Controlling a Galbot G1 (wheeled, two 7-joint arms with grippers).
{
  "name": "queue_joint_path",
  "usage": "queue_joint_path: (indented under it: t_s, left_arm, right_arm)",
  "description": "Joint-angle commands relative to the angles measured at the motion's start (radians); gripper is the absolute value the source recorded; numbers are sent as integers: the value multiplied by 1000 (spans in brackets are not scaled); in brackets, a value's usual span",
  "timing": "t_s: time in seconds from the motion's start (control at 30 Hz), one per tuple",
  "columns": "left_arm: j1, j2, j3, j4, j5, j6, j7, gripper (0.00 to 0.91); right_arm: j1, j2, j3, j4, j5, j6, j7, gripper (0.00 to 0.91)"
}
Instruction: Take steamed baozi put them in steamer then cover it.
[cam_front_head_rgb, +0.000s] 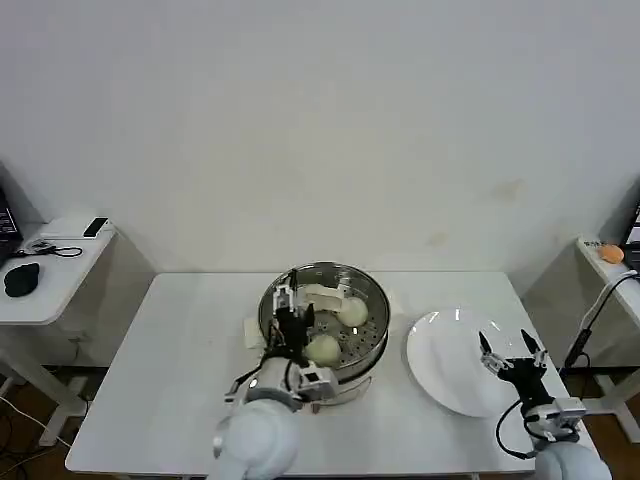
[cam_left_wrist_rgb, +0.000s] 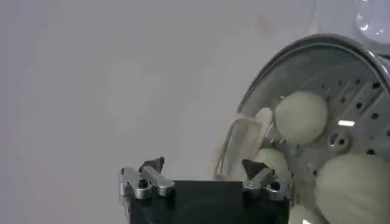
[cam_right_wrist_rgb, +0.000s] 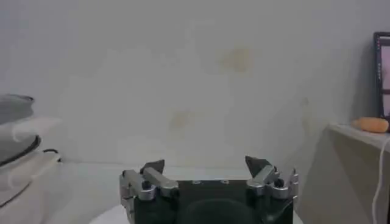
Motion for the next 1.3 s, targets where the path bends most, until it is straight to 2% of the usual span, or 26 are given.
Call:
queue_joint_path:
  t_s: [0.03, 0.13, 0.2, 0.3, 0.4, 0.43, 0.47, 0.6, 0.8, 0.93, 1.07, 1.17, 1.3]
  left_arm:
    - [62, 109, -236, -163, -496, -40, -189, 907]
    - [87, 113, -329, -128, -681, -76, -383, 907]
    - [107, 102, -388, -121, -783, -94, -417, 907]
    - [167, 100, -494, -78, -971, -182, -436, 907]
    - [266, 106, -569, 50, -1005, -395, -449, 907]
    - [306, 115, -588, 100, -992, -508, -454, 907]
    - [333, 117, -597, 129, -995, -531, -466, 907]
    - [410, 99, -624, 145, -1127, -534, -486, 907]
    - [492, 85, -618, 80, -1234, -512, -453, 907]
    - [493, 72, -619, 77, -1300, -489, -482, 907]
    - [516, 57, -607, 53, -1283, -482, -544, 907]
    - [534, 41, -600, 32, -1209, -489, -552, 907]
    - [543, 36, -596, 14, -1218, -461, -533, 907]
  right_arm:
    - [-9, -14, -30, 86, 59, -75, 28, 907]
    - [-8, -38, -70, 127, 81, -115, 59, 907]
    - [-4, -49, -89, 142, 106, -126, 76, 907]
    - [4, -63, -107, 156, 139, -137, 94, 907]
    - [11, -71, -117, 148, 136, -135, 106, 907]
    - [12, -73, -124, 141, 133, -134, 114, 907]
    - [11, -74, -126, 136, 122, -127, 110, 907]
    - [-15, -68, -120, 149, 55, -127, 45, 907]
    - [-19, -40, -138, 147, 60, -185, 69, 907]
    - [-27, -42, -139, 137, 65, -184, 96, 907]
    - [-31, -56, -136, 138, 91, -185, 112, 907]
    - [-25, -58, -135, 130, 91, -191, 120, 907]
    - [-23, -53, -144, 124, 90, -191, 126, 907]
